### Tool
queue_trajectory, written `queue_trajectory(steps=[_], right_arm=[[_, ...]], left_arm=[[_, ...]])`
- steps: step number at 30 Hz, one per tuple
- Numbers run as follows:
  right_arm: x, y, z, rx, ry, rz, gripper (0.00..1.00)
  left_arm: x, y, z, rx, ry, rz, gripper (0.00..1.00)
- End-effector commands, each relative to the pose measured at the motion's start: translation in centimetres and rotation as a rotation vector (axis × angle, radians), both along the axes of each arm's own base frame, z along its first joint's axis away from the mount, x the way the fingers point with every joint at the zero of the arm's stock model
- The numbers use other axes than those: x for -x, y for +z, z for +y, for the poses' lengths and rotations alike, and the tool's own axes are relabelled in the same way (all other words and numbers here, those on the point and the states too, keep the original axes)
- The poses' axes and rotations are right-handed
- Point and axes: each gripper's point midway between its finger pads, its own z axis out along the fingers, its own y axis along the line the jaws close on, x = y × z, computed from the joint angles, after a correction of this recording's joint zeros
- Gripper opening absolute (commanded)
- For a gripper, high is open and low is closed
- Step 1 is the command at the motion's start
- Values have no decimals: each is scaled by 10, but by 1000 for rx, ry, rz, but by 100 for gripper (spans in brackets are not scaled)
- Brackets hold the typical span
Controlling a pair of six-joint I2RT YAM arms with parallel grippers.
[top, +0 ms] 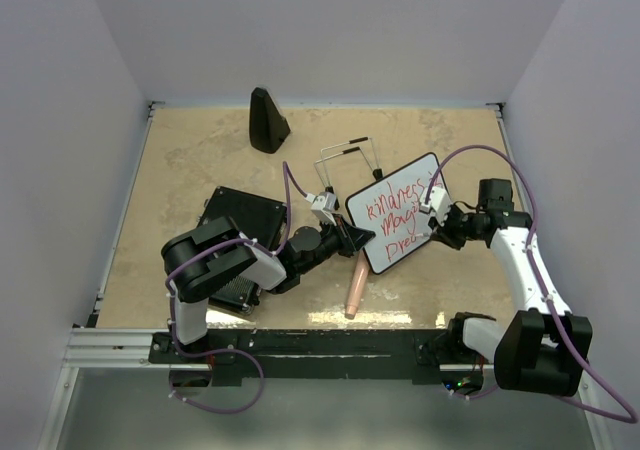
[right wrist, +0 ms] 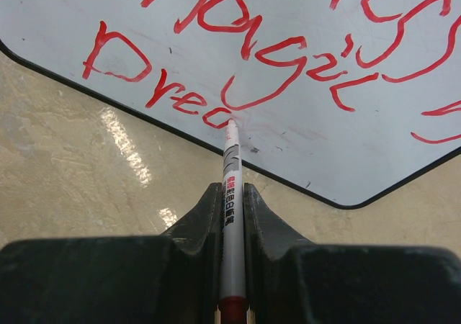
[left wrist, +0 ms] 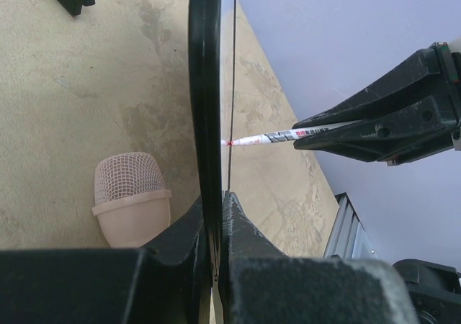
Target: Write a sentence on the whiteboard
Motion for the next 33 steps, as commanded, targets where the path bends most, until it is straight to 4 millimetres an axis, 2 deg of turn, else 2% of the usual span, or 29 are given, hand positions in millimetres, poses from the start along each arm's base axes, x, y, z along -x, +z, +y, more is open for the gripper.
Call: queue_trajectory(steps=[1, 8, 24, 30, 33], right_arm=[[-20, 25, 5, -27, 7, -108, 0], [-16, 22, 6, -22, 26, -99, 0], [6, -10, -6, 62, 35, 8, 0], [-1, -8, -12, 75, -16, -2, 0], [-1, 0, -6, 44, 2, -12, 0]], left_arm=[[1, 35, -11, 97, -28, -75, 0], [0, 36, -12, 100, -28, -76, 0], [0, 35, -10, 96, -25, -77, 0], [1, 36, -11, 98, -26, -76, 0], [0, 35, -11, 95, -25, -75, 0]])
